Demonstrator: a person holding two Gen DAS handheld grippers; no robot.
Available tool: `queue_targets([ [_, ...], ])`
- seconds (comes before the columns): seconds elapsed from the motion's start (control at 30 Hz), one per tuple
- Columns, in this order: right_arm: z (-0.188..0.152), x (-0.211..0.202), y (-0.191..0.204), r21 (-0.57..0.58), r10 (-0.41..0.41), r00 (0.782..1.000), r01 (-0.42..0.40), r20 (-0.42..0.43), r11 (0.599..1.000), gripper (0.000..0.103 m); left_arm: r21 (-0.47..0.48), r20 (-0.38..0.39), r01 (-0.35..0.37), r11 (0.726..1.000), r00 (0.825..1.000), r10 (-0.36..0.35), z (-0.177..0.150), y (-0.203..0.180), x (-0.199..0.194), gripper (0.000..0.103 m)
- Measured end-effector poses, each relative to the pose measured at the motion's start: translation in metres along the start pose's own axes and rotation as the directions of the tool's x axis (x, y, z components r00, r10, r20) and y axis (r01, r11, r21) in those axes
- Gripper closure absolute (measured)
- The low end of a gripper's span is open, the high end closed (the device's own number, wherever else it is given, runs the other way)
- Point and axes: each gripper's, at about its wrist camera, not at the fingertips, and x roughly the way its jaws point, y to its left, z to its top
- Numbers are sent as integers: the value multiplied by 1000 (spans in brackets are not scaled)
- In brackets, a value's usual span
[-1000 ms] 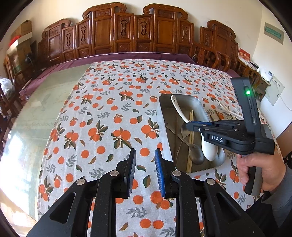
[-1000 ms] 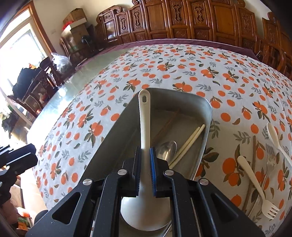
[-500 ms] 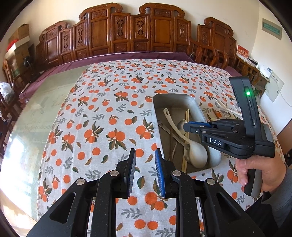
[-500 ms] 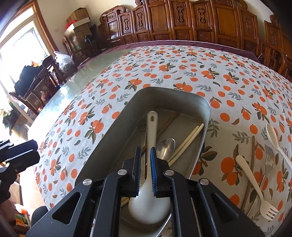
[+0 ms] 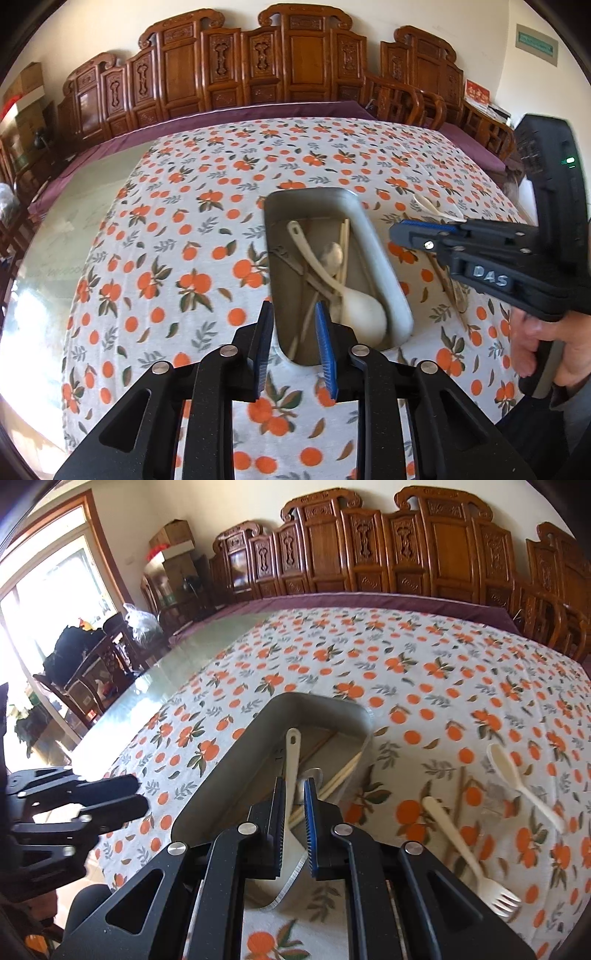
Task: Organize utensils
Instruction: 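Grasp a white plastic fork with the right tool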
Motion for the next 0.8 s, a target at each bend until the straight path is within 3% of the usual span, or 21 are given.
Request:
queue_targets([
  [0.17, -9, -24, -19, 1, -20, 1000, 20, 20, 1000, 91, 21, 0, 19, 1000, 1000, -19, 5, -22, 8, 74],
  [0.53, -34, -54, -77, 1, -118, 993, 118, 24, 993, 91, 64, -3, 64, 996, 998, -64, 15, -71, 25, 41],
  [0.8, -45, -51, -119, 28, -132, 991, 132, 28, 991, 91, 53, -6, 71, 996, 997, -71, 17, -89, 36, 33],
])
